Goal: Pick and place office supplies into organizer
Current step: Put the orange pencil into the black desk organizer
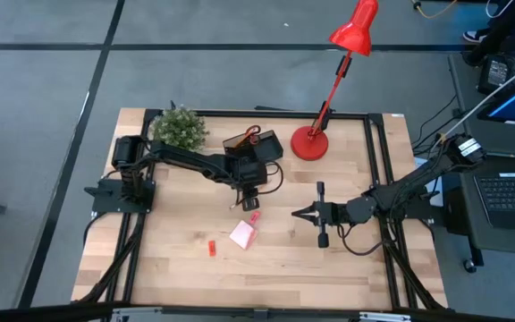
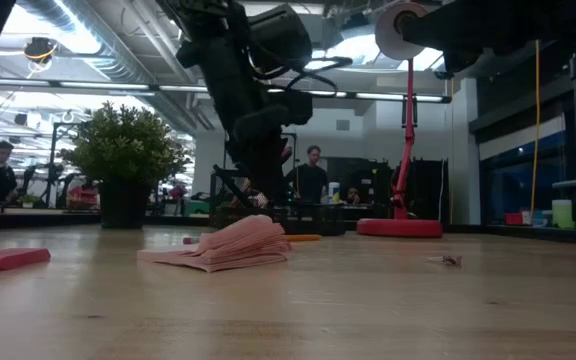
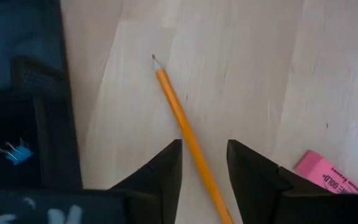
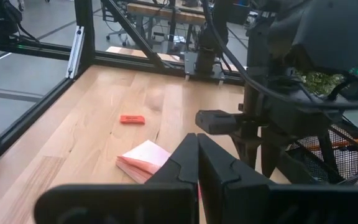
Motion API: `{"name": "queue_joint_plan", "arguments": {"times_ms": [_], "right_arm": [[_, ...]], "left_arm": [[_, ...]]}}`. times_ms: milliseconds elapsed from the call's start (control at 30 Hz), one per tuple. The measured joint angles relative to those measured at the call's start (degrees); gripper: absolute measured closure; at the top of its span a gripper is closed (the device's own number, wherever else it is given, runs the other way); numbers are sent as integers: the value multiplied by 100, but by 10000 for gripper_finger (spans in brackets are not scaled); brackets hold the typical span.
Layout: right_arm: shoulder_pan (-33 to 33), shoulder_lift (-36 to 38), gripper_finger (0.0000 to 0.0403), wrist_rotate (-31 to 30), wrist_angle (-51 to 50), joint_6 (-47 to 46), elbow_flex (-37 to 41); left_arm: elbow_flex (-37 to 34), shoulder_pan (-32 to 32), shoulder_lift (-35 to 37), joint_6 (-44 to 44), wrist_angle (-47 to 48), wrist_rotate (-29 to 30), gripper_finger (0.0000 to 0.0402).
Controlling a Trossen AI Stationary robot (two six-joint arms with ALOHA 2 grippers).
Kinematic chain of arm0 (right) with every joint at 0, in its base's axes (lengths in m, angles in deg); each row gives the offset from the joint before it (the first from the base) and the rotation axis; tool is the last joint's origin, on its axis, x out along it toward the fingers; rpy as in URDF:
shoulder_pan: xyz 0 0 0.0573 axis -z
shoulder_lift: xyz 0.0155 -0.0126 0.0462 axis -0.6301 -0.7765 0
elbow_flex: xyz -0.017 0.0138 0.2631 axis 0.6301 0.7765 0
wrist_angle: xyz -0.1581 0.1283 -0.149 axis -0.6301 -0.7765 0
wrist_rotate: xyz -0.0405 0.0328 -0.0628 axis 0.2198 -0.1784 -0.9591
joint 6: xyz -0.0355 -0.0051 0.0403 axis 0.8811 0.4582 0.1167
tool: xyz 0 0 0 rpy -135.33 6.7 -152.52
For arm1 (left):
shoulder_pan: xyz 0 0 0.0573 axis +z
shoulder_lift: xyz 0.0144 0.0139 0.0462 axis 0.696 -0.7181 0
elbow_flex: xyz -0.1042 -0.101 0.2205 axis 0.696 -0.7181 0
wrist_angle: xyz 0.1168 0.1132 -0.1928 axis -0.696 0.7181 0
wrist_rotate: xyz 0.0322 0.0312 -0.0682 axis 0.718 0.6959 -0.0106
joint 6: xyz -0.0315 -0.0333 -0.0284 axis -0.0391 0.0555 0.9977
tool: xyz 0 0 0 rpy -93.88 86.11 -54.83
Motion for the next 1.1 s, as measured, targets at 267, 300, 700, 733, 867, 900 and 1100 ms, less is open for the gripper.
{"name": "queue_joint_plan", "arguments": {"times_ms": [267, 300, 700, 733, 867, 900, 1100], "right_arm": [[0, 0, 399, 2, -26, -2, 0], [0, 0, 399, 2, -26, -3, 0], [0, 0, 399, 4, -71, -22, 0], [0, 0, 399, 4, -72, -22, 0], [0, 0, 399, 4, -78, -22, 0], [0, 0, 399, 4, -81, -22, 0], [0, 0, 399, 4, -85, -22, 0]], "left_arm": [[-2, -7, -7, 265, 4, 67, 273], [-2, -7, -29, 268, 1, 140, 274], [20, -8, -727, 267, -88, 381, 274], [20, -4, -755, 263, -89, 364, 274], [15, -2, -767, 269, -89, 348, 277], [12, -2, -743, 269, -87, 328, 280], [37, 11, -734, 248, -50, 13, 322]]}}
